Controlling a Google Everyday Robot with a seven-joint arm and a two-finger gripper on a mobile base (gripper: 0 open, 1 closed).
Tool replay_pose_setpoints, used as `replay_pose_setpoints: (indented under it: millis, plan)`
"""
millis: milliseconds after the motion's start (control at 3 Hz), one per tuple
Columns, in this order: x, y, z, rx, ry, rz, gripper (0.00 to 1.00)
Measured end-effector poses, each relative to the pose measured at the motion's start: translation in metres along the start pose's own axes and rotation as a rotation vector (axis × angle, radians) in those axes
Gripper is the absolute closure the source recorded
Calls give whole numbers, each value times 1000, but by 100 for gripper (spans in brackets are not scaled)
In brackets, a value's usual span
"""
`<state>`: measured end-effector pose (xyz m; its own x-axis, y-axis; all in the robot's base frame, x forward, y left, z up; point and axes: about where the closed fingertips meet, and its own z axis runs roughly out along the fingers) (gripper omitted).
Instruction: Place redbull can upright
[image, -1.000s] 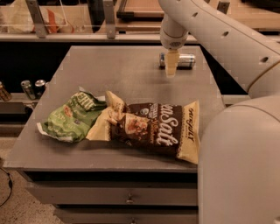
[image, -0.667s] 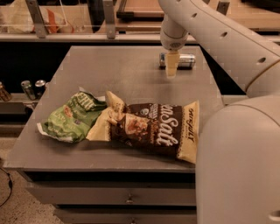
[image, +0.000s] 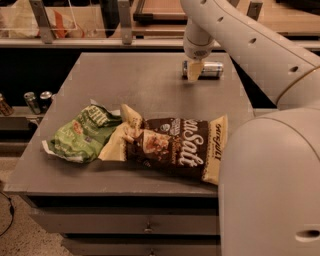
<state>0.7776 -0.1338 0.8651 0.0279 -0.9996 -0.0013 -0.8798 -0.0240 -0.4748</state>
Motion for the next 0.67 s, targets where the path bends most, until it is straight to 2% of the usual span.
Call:
replay_pose_setpoints:
  millis: [667]
  plan:
    - [6, 1, 2, 4, -15, 7, 87]
